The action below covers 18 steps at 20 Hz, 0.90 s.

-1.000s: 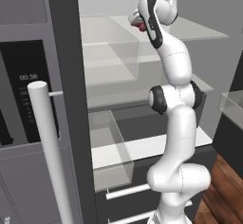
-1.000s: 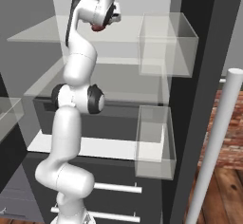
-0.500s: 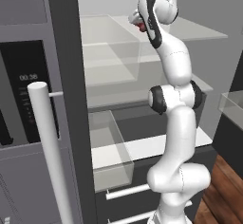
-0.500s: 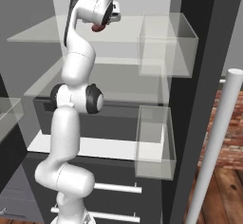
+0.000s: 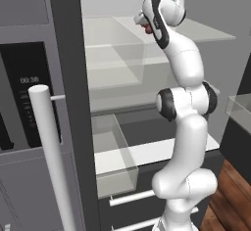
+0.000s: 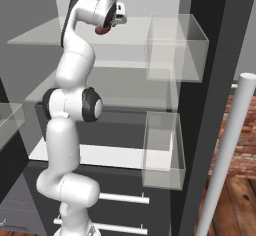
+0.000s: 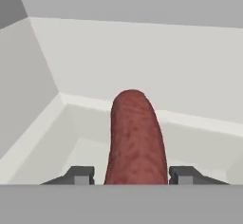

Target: Retrieve the sausage and cheese from the fridge and place them on the cutting board on the counter.

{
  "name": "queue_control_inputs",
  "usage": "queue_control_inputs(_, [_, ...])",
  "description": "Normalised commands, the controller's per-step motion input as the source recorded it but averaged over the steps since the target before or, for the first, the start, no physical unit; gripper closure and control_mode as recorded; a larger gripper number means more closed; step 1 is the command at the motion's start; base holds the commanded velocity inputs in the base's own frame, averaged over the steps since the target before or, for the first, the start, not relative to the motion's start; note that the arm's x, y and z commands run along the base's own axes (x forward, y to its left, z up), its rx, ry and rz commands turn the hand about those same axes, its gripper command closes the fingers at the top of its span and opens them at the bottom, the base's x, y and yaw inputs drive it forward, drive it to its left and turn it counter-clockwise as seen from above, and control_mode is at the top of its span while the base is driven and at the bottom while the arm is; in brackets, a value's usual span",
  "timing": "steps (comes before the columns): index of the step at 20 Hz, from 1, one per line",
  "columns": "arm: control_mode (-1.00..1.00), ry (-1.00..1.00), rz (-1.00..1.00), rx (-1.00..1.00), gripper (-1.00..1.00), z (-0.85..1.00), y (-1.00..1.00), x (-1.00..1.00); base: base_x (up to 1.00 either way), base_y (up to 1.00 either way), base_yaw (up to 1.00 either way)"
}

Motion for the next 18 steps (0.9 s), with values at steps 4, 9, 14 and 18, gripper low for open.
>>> queue_control_inputs(4, [-1.0, 0.14, 0.0, 0.0, 1.0, -0.13, -0.09, -0.75, 0.0, 0.0, 0.0])
queue_control_inputs(9, [-1.0, 0.32, 0.0, 0.0, 1.0, 0.03, -0.12, -0.67, 0.0, 0.0, 0.0])
queue_control_inputs(14, [-1.0, 0.2, 0.0, 0.01, 1.0, 0.18, -0.17, -0.79, 0.0, 0.0, 0.0])
queue_control_inputs(18, [-1.0, 0.11, 0.0, 0.03, 1.0, 0.07, -0.13, -0.93, 0.0, 0.0, 0.0])
